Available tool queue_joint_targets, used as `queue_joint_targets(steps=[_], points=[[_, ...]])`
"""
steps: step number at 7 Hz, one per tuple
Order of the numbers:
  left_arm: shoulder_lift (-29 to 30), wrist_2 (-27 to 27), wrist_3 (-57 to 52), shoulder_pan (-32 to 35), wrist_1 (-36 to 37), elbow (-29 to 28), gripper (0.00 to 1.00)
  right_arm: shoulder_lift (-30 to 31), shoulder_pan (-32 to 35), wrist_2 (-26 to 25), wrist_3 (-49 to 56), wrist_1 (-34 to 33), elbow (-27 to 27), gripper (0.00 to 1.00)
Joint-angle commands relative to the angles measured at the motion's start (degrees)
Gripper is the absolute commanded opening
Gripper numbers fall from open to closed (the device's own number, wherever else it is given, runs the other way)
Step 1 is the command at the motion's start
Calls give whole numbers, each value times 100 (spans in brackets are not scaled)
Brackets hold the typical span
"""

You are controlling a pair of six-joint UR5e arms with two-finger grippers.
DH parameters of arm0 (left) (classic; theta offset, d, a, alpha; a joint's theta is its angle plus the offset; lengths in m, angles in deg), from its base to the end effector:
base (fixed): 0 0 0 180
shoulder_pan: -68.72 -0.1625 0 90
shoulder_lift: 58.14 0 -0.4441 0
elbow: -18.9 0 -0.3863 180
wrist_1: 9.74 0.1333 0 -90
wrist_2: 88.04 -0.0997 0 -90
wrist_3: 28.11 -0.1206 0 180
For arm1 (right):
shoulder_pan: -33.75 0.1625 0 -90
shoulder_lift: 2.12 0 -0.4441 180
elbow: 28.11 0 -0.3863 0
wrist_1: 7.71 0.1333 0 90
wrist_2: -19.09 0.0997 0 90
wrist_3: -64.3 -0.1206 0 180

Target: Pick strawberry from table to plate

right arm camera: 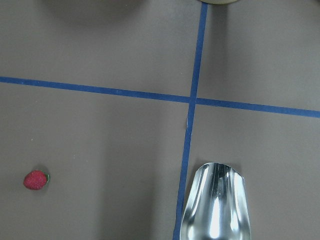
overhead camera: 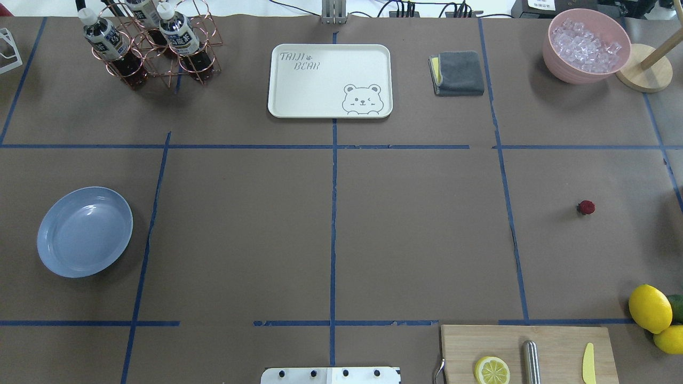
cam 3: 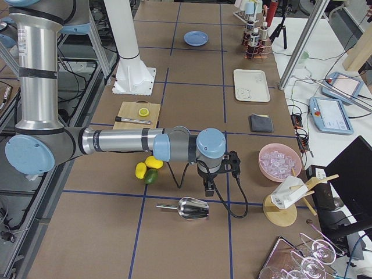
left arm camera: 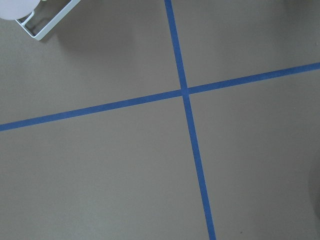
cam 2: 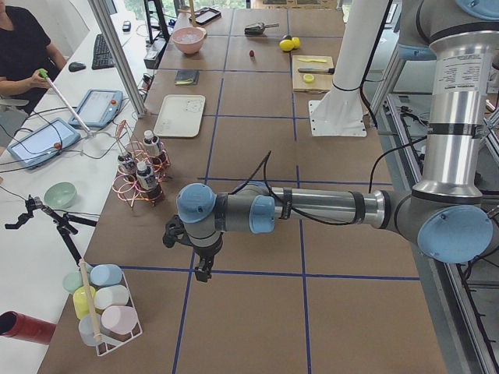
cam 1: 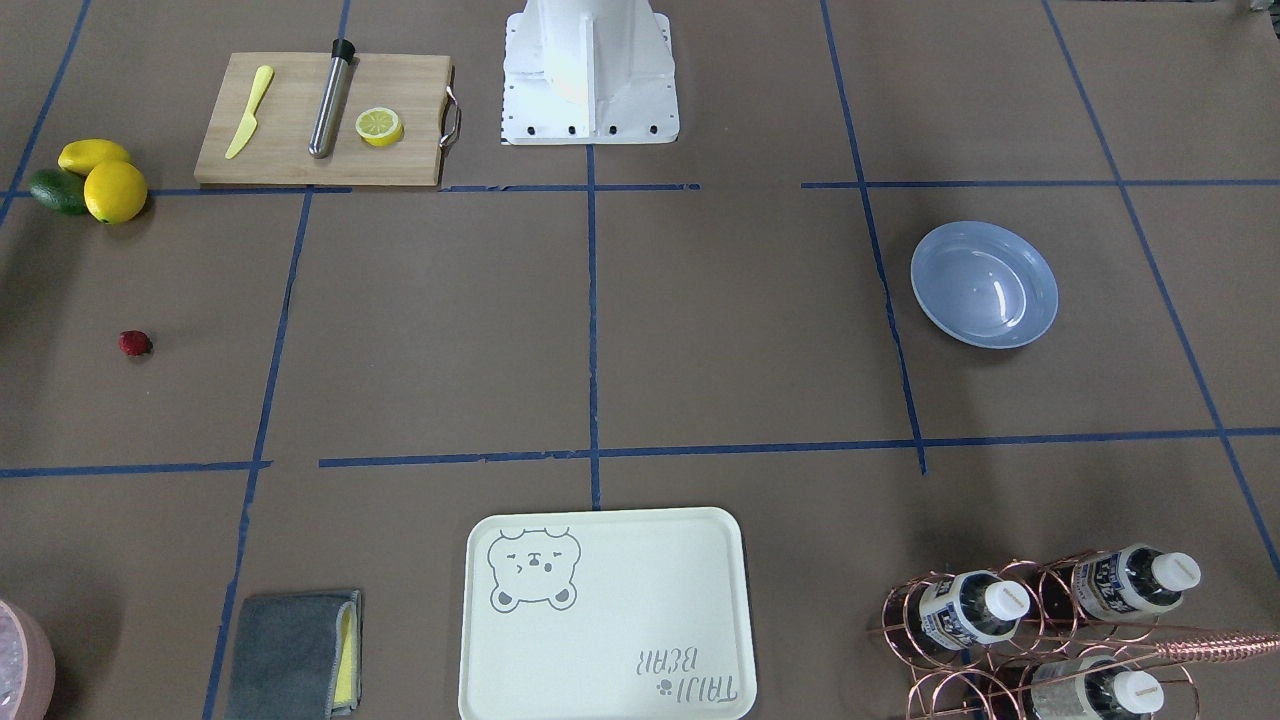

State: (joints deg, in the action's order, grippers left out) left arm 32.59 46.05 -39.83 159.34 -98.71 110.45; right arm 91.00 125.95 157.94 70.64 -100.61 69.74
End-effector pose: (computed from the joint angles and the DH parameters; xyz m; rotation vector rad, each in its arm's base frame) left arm -0.0547 -0.4927 0.6756 0.1035 0.7640 0.1925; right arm 0.0602 -0.4610 0.6502 0.0934 -0.8482 -0.0814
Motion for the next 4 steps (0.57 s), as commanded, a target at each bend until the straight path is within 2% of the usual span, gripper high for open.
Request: queue_joint_targets(steps=[1,3,4], points=[[6,3,12,0,-103,29,100,-4,0,-7,8,0,-11,100],[6,21,90,0,-103,126,100,-13,0,-7,8,52,-29,100],[-38,143,500,-9,-390,135,100,-22,0,-7,-1,79,-11,100]])
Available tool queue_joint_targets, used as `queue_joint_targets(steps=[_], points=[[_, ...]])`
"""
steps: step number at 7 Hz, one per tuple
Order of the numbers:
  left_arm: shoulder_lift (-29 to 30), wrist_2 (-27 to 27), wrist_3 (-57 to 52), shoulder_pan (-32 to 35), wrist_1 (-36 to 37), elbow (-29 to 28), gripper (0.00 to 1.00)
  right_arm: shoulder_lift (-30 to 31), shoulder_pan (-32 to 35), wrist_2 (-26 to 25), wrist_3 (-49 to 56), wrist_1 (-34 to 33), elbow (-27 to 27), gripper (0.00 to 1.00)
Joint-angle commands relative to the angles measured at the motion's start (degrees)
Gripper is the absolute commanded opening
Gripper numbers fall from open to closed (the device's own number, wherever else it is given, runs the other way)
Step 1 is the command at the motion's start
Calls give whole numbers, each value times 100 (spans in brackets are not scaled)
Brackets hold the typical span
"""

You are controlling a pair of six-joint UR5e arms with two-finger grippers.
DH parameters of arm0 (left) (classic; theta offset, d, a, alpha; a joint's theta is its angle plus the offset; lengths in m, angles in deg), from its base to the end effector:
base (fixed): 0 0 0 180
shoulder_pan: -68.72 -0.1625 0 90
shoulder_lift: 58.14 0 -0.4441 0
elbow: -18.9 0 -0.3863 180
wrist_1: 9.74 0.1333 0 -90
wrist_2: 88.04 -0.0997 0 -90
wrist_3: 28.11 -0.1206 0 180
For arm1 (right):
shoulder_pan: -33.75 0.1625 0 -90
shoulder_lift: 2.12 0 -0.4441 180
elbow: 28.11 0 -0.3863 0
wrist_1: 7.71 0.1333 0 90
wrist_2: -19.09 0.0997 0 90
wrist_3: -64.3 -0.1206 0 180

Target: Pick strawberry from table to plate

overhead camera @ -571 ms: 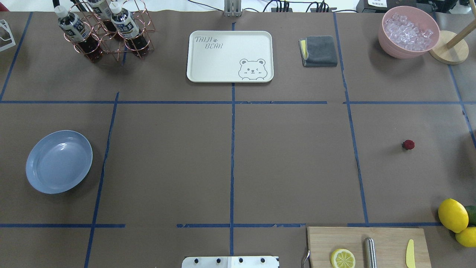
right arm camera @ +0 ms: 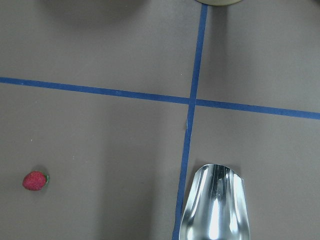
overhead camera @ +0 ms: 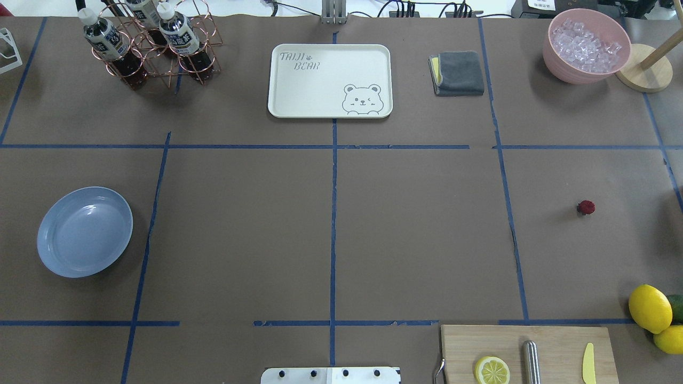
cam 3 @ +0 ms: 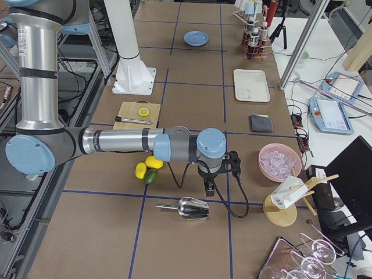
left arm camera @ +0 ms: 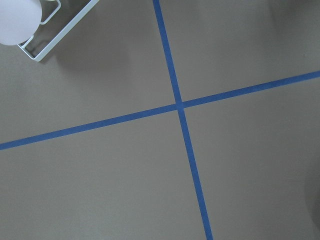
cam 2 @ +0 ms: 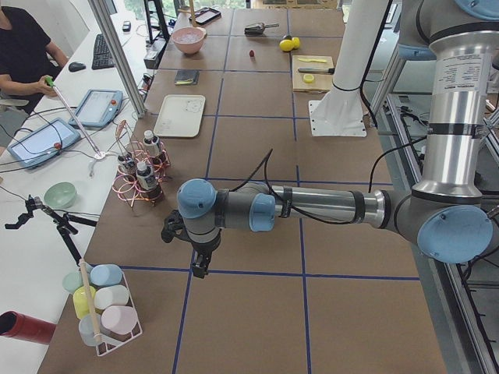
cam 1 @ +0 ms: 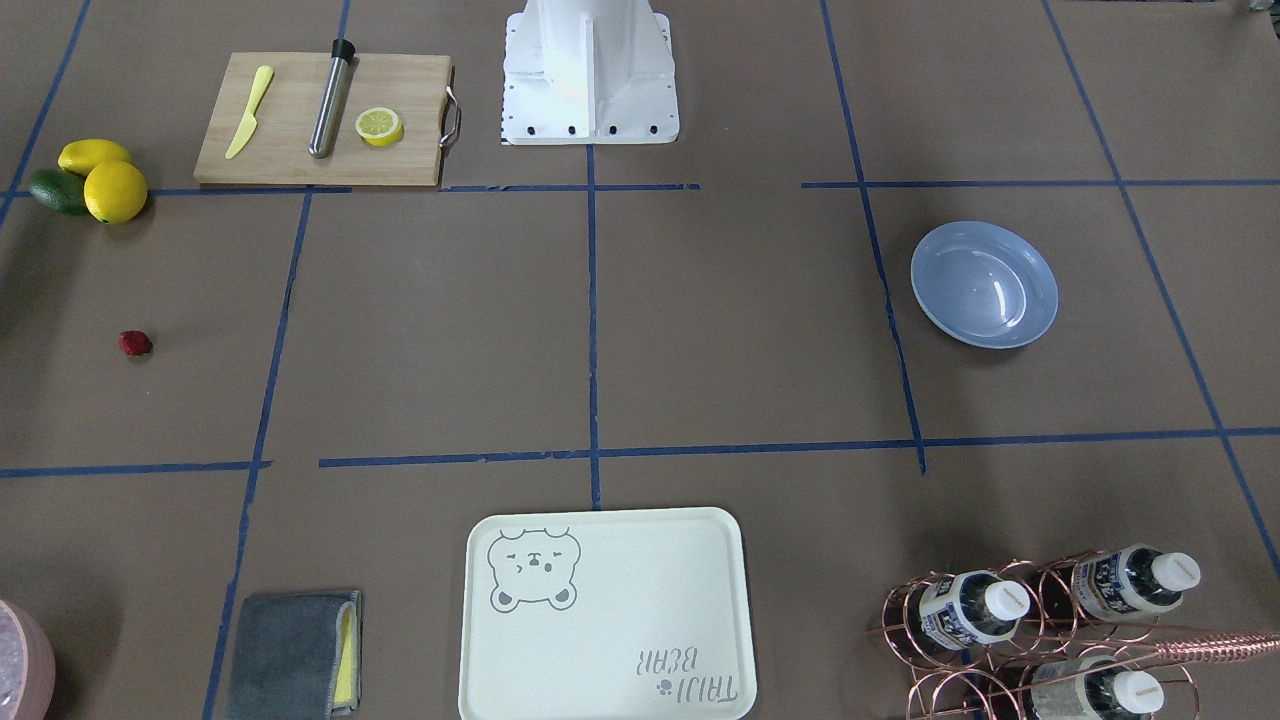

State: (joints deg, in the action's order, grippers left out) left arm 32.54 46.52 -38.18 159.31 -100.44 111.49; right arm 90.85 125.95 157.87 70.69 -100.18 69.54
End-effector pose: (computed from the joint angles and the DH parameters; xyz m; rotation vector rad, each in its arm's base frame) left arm -0.0538 -0.4958 0.6634 0.1379 0.7691 0.1839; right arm 0.0604 -0.4627 0.6501 0.0999 -0.8464 -0.0851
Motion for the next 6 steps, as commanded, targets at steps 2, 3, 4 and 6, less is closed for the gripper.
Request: queue_joint_targets(steps=[2,3,4,6], points=[[-645,123,1545,-407,-1959,31,100,-16,0,8,-120,37,26,100],[-962,114,2448,-906,-3091,31,100,-16,0,9,-130,46,35,100],[-1322,88,3283,-1424,-4425,5,100,-16,0,0,-130,46,35,100],[-1475,70,4308,-1763,-5667,-57,97,-25,0,0,-112,46,35,100]])
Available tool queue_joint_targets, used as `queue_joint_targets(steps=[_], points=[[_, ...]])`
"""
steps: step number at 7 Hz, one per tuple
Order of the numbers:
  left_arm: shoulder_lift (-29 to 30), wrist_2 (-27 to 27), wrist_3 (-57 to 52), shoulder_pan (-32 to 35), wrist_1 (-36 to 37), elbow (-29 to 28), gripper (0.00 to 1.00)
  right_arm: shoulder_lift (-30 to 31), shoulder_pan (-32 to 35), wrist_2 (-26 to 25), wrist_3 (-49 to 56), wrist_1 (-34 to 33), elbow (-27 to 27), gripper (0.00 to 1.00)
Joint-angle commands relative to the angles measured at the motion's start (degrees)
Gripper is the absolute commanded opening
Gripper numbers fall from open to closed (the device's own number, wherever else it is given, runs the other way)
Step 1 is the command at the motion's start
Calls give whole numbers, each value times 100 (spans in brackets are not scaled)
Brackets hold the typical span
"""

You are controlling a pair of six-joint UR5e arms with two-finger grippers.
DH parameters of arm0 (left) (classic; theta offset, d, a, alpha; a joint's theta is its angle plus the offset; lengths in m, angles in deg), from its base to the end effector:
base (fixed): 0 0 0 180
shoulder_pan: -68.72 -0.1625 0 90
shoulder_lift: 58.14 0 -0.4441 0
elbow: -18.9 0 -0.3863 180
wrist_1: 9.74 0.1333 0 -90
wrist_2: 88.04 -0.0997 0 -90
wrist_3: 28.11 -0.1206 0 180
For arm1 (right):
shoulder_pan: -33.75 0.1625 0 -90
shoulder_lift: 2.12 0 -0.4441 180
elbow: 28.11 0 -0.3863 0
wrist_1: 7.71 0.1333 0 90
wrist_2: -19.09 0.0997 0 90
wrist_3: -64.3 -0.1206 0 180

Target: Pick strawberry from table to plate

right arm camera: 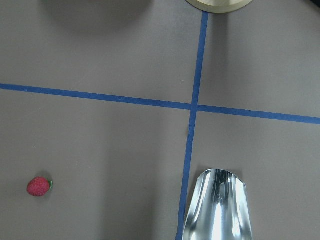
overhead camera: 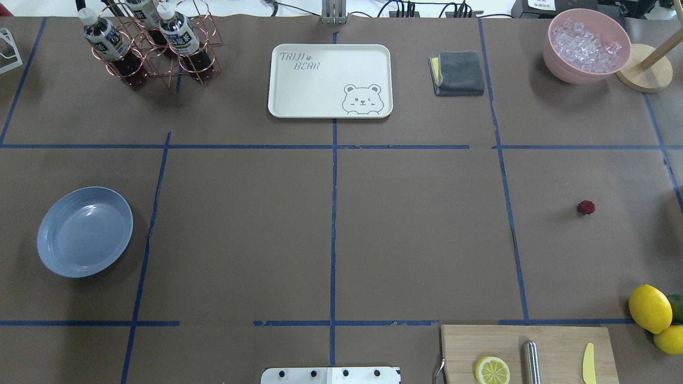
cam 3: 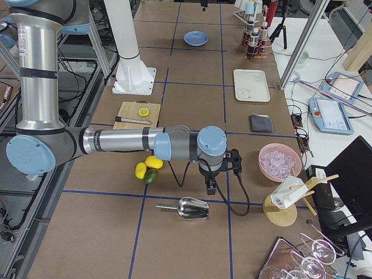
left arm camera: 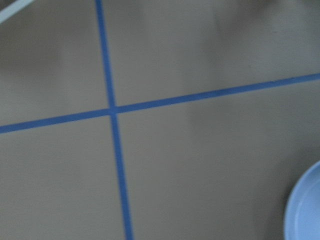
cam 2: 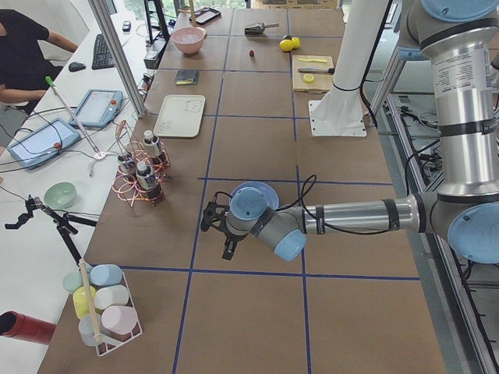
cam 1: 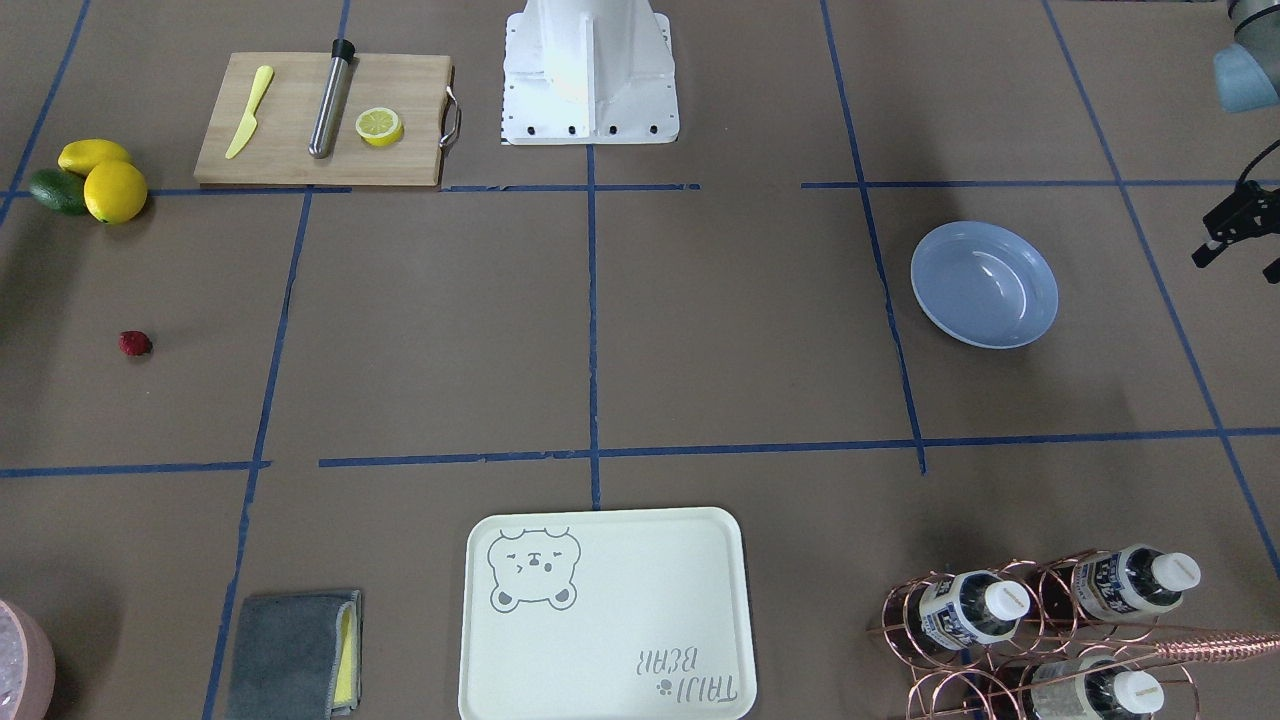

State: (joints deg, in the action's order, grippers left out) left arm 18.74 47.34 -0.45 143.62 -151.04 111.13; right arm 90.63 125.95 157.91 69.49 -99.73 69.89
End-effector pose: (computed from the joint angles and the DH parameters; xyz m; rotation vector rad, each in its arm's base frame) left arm 0.0608 -0.4076 0.6679 0.3439 0.9462 0.0787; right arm 0.0604 -0.4654 0.6444 0.1077 -0.8468 -0.0730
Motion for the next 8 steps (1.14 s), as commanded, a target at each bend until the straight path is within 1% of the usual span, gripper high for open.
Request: queue_joint_targets(steps=[1,2,3,4,5,6,8], points=[[-94,-64,573,-421,-618,-29,99,-3,0,4,0,0,0,100],[-94,-404,791,-676,-662,-11,99,-3,0,-5,0,0,0,100],[-94,-668,1463,-1087,-1080,-20,99,-3,0,-5,0,0,9,100],[-94,-1045,2105,-1544,-1319,-20,98,-11,0,-5,0,0,9,100],[-94,-1414,2529,-1861,-1339,-3,93,-38,0,-14,9,0,1,100],[-86,-1757,2777,-2187,-1348,-2,92,-55,0,-22,0,0,0,100],[-77,-2181,3138,-2654,-1339,-2,88,-64,0,-31,0,0,0,100]])
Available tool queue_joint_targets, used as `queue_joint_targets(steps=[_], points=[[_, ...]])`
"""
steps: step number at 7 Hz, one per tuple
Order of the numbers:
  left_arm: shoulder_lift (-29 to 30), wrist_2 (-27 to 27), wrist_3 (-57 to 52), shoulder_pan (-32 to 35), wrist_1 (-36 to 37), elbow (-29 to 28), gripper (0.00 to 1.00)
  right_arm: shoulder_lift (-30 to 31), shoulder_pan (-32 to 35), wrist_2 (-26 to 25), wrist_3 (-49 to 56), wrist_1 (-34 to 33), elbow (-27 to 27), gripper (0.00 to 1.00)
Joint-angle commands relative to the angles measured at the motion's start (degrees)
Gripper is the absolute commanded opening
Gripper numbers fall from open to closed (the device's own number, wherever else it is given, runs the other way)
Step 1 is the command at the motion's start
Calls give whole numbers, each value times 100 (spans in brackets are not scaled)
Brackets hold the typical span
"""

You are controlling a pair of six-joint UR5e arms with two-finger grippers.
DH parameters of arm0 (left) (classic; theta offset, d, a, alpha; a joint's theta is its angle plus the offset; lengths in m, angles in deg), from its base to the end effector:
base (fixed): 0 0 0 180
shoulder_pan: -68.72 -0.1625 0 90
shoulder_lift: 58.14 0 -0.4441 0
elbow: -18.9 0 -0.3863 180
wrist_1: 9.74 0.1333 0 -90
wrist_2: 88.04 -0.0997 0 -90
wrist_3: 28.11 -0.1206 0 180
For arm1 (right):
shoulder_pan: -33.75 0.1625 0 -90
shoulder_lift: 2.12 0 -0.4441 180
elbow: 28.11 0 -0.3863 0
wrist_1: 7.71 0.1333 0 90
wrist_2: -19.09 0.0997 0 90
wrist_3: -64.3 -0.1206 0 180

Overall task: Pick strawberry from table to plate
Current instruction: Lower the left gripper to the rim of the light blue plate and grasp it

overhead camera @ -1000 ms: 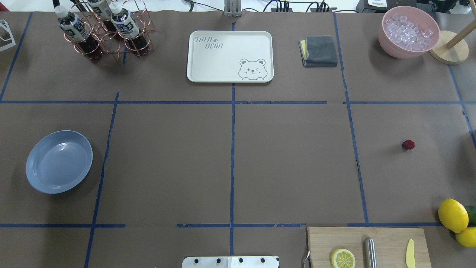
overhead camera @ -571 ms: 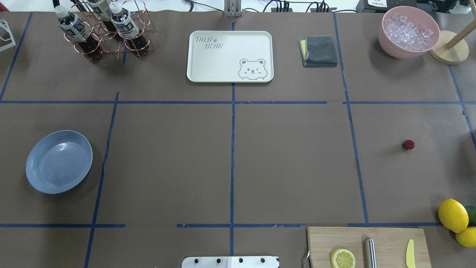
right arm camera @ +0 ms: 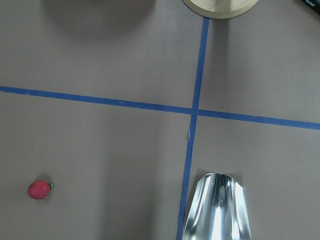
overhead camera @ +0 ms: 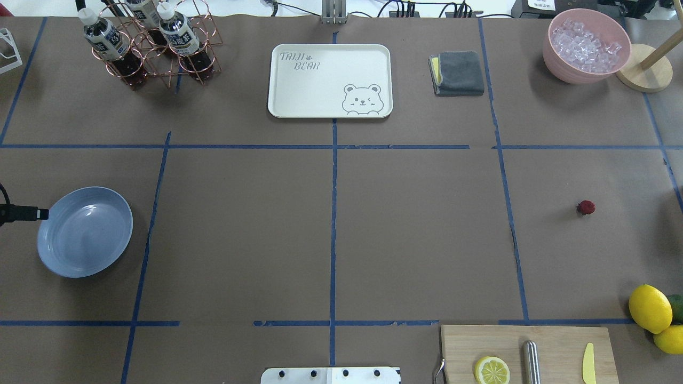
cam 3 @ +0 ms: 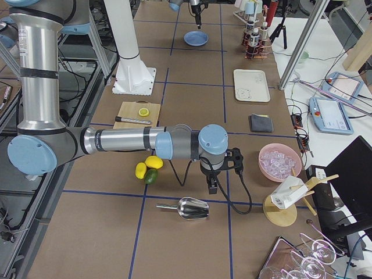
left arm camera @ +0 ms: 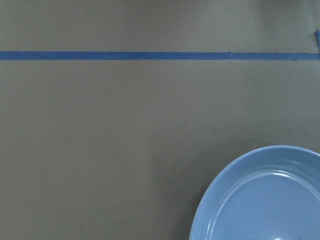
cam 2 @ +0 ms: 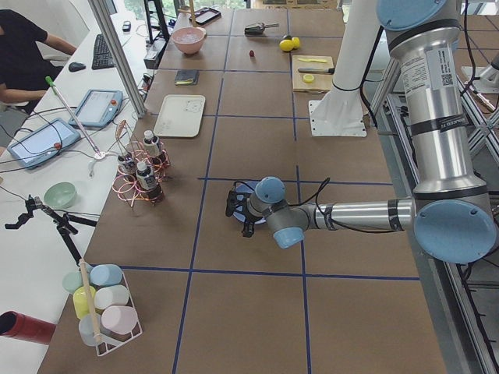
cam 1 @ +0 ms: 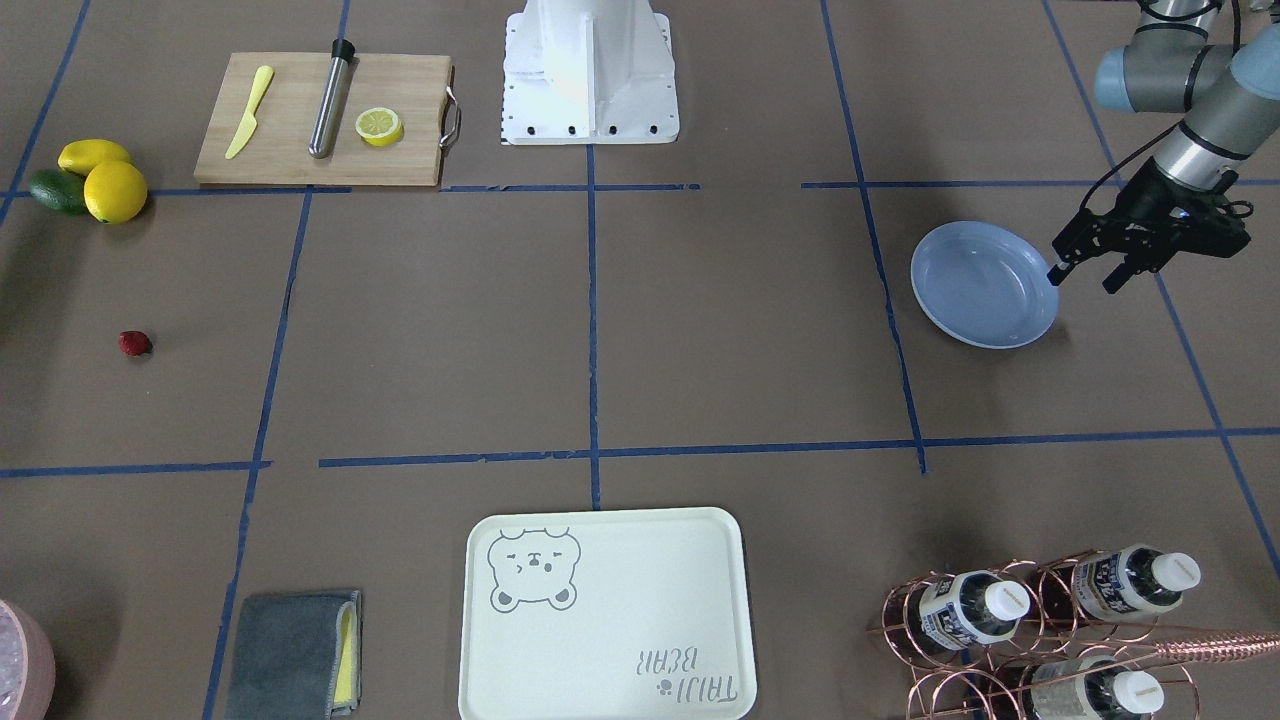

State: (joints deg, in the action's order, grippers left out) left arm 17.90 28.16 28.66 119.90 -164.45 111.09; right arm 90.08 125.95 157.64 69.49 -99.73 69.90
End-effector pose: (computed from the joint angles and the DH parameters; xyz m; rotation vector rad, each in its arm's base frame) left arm 0.1993 -0.3754 0.6579 0.2949 0.9553 -0.0756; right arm 0.0610 -0.4700 0.6402 0.1166 -0.8415 -0.0770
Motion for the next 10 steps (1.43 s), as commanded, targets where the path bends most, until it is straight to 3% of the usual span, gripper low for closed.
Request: queue_joint_targets(steps=[1,4,6,10], points=[[16,-308,238,-371,1,-8,86,-27,0,-13,-1,0,-1,100],[16,-309,229,-390,1,-34,60,-27,0,-13,-1,0,-1,100],[16,-309,221,-398,1,-61,48,-35,0,-13,-1,0,-1,100],[34,-309,194,-451,10,-157,41,-62,0,-13,-1,0,-1,100]])
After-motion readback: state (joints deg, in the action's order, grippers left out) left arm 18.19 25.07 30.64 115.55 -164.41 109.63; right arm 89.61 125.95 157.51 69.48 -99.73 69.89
